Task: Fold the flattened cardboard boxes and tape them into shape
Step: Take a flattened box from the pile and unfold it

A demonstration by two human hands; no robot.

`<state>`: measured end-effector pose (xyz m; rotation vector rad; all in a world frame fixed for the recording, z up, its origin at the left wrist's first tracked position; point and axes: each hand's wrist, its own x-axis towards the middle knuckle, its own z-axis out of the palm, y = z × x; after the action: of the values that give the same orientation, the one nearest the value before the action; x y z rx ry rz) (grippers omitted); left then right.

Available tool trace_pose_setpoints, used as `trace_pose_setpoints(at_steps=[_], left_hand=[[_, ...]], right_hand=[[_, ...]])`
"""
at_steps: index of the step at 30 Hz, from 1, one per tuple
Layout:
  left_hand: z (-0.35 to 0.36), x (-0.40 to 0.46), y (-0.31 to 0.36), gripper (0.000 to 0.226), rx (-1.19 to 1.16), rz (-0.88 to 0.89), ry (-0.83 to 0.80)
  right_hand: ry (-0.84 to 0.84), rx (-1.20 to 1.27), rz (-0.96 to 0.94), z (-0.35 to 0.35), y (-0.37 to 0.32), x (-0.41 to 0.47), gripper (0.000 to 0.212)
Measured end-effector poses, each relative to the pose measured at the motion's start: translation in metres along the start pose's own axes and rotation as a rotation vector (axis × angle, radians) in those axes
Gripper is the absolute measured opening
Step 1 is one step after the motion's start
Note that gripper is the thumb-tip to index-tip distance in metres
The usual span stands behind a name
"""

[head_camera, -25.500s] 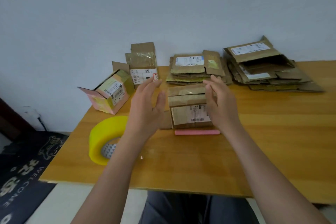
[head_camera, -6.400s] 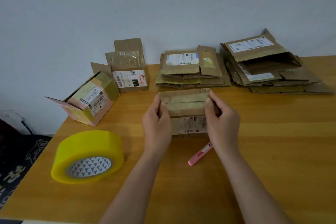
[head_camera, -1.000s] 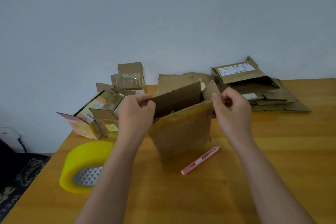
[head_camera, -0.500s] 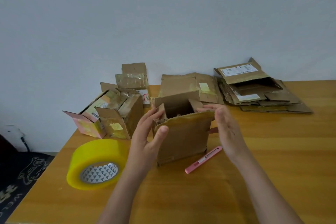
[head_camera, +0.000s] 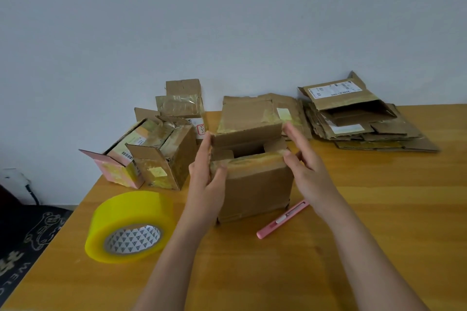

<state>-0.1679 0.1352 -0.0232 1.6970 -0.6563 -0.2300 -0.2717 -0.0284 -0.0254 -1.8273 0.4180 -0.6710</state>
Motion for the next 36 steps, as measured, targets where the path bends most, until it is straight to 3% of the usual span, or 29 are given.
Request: trace_pose_setpoints(at_steps=[7,11,16,30,36], left_hand=[[0.001,0.016,-0.015,0.027,0.028,0.083,0.079],[0.001,0.028,-0.024,0.029,0.044,0.043,0.112],[0.006,0.020,-0.049,0.032,0.105,0.126,0.165],[0.009,0.000,-0.048,0.034,0.008,0.034,0.180],[0.017,0.001,-0.050,0.035,0.049,0.093,0.116]], right_hand=[[-0.024,-0.106,-0.056,0.006,0.009,0.013,0.047],[-0.052,-0.148,-0.075,0.010,0.012,0.026,0.048],[-0.158,-0.107,-0.037,0.016,0.042,0.021,0.037],[0.036,-0.021,-0.061,0.023,0.047,-0.003,0.033],[0.092,-0.139,-0.095,0.025,0.048,-0.010,0.041]])
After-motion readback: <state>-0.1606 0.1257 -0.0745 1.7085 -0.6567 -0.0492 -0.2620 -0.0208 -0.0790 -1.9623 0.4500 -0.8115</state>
